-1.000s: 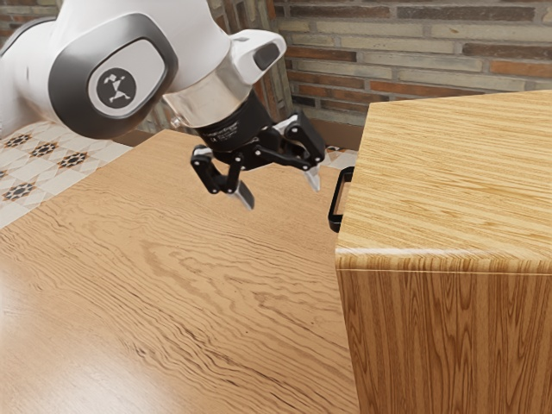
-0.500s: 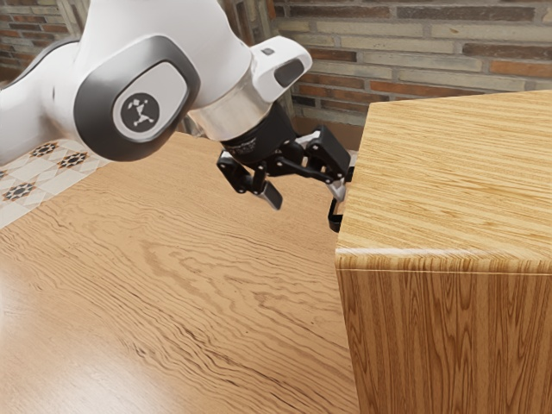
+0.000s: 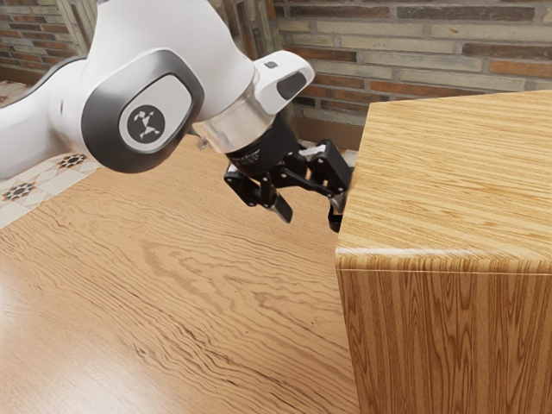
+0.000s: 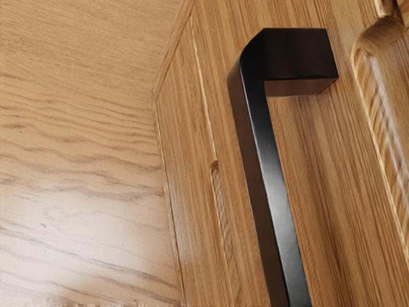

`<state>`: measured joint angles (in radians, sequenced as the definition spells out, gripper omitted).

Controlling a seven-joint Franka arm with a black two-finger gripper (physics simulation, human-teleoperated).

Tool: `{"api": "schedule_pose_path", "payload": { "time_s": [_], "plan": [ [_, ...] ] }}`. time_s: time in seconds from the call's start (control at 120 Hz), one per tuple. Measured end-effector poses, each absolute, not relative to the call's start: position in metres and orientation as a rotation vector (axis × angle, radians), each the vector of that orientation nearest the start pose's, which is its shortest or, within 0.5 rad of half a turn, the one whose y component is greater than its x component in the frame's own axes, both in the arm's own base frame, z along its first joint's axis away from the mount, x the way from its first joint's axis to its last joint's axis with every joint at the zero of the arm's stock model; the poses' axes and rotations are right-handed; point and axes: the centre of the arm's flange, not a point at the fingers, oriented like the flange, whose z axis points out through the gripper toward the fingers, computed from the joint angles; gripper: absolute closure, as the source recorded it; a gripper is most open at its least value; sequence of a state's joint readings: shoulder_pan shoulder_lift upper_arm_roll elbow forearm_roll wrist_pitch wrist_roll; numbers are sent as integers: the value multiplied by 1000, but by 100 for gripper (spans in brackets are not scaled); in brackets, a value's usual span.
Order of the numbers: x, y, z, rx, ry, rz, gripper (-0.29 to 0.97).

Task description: Pull the drawer handle with one arm to open the drawer

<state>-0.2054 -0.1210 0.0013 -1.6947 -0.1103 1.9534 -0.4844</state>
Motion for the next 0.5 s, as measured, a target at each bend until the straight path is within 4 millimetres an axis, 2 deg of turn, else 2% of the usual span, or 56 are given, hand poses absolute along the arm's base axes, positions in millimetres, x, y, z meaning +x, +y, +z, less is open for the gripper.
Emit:
{"api": "schedule_pose_path", "payload": {
  "time_s": [0.192,0.5],
  "plan": [
    [534,-117,672,-3284,-512,-542,25],
    [529,-112,672,-3273,-540,-545,37]
  ]
}}
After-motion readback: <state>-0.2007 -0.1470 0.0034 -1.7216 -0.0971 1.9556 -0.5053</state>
